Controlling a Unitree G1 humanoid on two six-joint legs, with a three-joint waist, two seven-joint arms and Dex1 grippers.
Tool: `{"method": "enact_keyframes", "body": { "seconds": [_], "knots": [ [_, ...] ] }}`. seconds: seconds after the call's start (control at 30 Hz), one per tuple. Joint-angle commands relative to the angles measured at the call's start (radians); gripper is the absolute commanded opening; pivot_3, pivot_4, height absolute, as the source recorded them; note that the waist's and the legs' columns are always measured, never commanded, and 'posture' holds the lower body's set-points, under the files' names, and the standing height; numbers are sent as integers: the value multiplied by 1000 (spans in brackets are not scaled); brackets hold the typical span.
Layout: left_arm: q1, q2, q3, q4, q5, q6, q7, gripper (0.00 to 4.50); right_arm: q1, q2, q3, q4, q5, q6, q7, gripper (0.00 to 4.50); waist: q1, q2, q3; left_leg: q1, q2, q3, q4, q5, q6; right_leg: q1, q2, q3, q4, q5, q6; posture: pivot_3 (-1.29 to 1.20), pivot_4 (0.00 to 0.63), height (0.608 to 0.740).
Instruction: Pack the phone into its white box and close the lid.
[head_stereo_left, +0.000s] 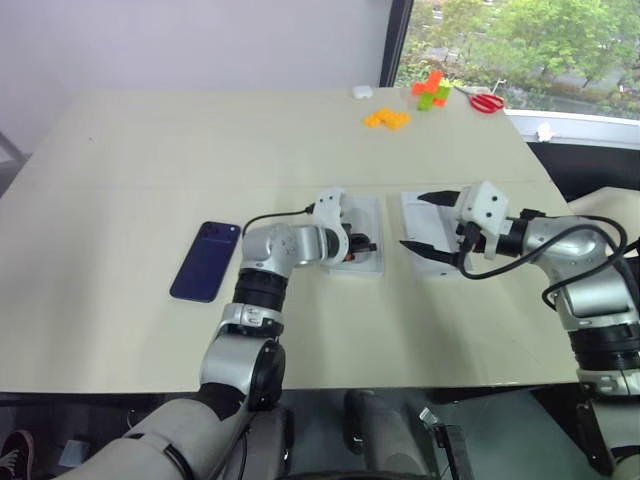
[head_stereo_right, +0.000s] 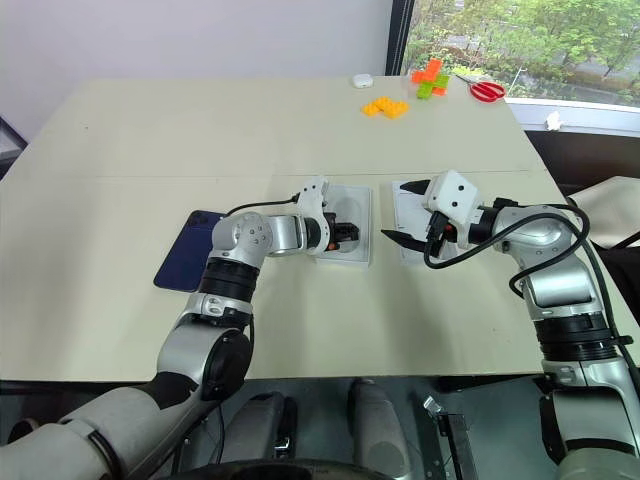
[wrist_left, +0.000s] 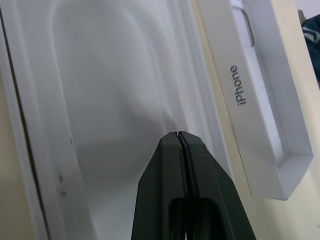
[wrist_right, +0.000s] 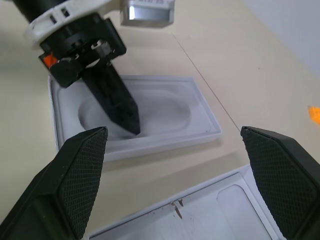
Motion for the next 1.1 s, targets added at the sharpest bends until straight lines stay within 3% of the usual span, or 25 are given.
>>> {"method": "enact_keyframes", "body": {
  "seconds": [0.03, 0.23, 0.33, 0.47, 0.83, 0.97, 1.1],
  "knots": [
    [33, 100, -43, -267, -15, -96, -133, 63, -19, -2, -47, -45, 40, 19, -11, 4500, -3, 0, 0, 0, 2, 1, 0, 0, 0, -1, 0, 0, 1, 0, 0, 0, 150, 740],
    [108, 227, -8, -375, -50, -52, -171, 63, -17, 3, -41, -67, 38, 33, -20, 4500, 3, 1, 0, 2, 2, 0, -1, 1, -2, 1, 1, 0, 1, 0, 0, 0, 150, 740],
    [155, 381, -8, -390, -21, -76, -245, 63, -32, 44, -13, -85, 30, 42, -44, 4500, 3, 1, 0, 1, 2, 0, 0, 1, -2, 0, 1, 0, 1, 0, 0, 0, 150, 740],
    [183, 506, 17, -390, -43, -97, -335, 63, -36, 86, 14, -112, 26, 61, -62, 4500, 2, 1, 0, 0, 3, 0, -1, 1, -2, -1, 1, 0, 1, 0, 0, 0, 150, 740],
    [335, 724, 31, -458, -82, -211, -617, 63, -34, 174, 112, -188, -13, 148, -117, 4500, 2, 1, 0, -1, 3, -1, -1, 1, -1, -3, 0, -1, 1, 0, -1, 0, 150, 740],
    [384, 761, 52, -474, -104, -241, -667, 63, -34, 150, 139, -262, 80, 290, -18, 4500, 4, 1, 0, -1, 3, -2, 0, 1, -1, -2, 0, -2, 1, 0, -1, 0, 150, 740],
    [431, 773, 52, -525, -136, -270, -731, 63, -80, 166, 141, -257, 84, 346, -41, 4500, 3, 1, 0, -1, 3, -2, 0, 1, -1, -1, -1, -2, 1, 0, -1, 0, 150, 740]
  ]
}}
